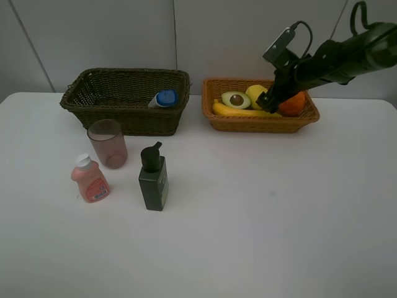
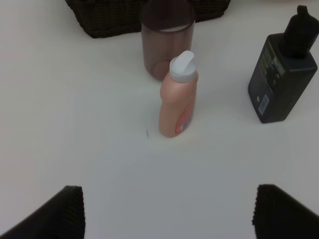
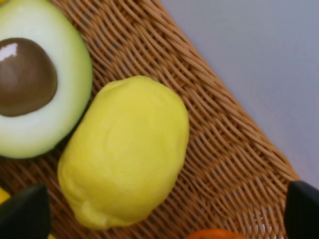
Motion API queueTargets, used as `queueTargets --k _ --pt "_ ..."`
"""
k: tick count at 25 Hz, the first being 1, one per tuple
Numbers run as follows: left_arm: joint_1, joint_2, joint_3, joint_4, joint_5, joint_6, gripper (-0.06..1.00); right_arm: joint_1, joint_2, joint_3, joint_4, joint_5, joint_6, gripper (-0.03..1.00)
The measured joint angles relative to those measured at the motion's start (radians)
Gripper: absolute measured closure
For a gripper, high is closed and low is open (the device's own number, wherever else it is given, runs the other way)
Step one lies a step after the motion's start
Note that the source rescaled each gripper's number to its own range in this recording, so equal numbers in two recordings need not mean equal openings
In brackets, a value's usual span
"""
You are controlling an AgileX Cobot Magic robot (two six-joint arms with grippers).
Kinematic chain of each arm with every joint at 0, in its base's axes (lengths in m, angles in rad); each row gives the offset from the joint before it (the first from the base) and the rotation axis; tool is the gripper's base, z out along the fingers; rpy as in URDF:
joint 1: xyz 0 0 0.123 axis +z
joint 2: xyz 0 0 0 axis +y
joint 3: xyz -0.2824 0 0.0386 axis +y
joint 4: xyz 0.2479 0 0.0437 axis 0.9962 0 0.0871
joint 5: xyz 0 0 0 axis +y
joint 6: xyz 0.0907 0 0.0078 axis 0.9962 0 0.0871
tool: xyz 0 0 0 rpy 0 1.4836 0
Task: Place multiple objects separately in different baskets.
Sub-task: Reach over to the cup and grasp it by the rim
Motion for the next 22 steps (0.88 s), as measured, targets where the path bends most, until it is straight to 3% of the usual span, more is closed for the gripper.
queueTargets --k 7,18,22 --pt "0.000 0.000 0.000 0.000 0.000 0.000 0.04 0.000 -0.013 0.000 0.003 0.023 0.000 -0.02" --pt "0.000 0.000 0.000 0.000 0.000 0.000 0.04 0.000 -0.179 0.000 0.091 0.243 0.006 -0.03" --pt "0.000 0.000 0.000 0.000 0.000 0.000 0.04 0.000 -0.252 0.000 0.106 0.357 0.081 -0.03"
